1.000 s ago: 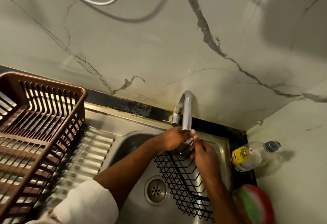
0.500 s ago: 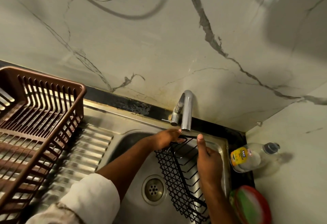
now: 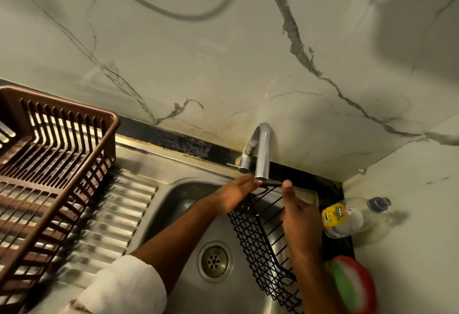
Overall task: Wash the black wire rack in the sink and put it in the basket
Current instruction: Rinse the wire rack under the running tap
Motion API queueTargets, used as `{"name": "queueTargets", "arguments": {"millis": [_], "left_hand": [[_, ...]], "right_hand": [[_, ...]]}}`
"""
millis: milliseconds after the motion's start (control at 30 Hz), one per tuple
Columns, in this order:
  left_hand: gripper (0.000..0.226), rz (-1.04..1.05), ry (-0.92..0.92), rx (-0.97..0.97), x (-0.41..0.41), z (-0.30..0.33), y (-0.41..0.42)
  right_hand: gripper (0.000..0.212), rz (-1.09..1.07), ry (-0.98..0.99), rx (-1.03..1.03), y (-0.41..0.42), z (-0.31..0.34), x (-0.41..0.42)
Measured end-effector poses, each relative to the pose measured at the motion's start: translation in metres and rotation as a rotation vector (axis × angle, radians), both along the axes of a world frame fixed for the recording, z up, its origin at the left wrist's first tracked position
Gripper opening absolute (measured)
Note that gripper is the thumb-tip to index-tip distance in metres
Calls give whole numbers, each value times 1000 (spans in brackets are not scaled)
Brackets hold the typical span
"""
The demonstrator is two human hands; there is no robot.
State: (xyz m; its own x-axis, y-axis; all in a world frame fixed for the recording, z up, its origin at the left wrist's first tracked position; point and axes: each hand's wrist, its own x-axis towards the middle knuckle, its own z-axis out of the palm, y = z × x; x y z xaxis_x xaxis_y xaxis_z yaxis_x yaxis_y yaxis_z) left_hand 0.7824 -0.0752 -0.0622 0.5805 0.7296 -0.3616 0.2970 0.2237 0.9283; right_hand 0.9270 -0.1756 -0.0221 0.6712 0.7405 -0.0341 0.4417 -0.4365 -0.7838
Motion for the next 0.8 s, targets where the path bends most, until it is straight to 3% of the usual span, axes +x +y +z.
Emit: {"name": "queueTargets", "arguments": {"millis": [233, 333, 500, 600, 667, 800], "left_hand": [[57, -78, -109, 122, 2, 32, -25], [57, -28, -27, 218, 7, 42, -27], [49, 177, -38, 588, 24, 31, -43], [46, 258, -204, 511, 23, 17, -40], [49, 252, -238, 465, 16, 1, -34], [57, 237, -153, 495, 6, -25, -23]], "right_hand": [[84, -57, -58, -112, 3, 9, -16], [83, -106, -23, -104, 5, 9, -19], [69, -45, 44, -66, 5, 7, -23], [75, -126, 116, -67, 3, 6, -24], [68, -164, 204, -52, 0, 13, -23], [58, -226, 419, 4, -7, 14, -21]]}}
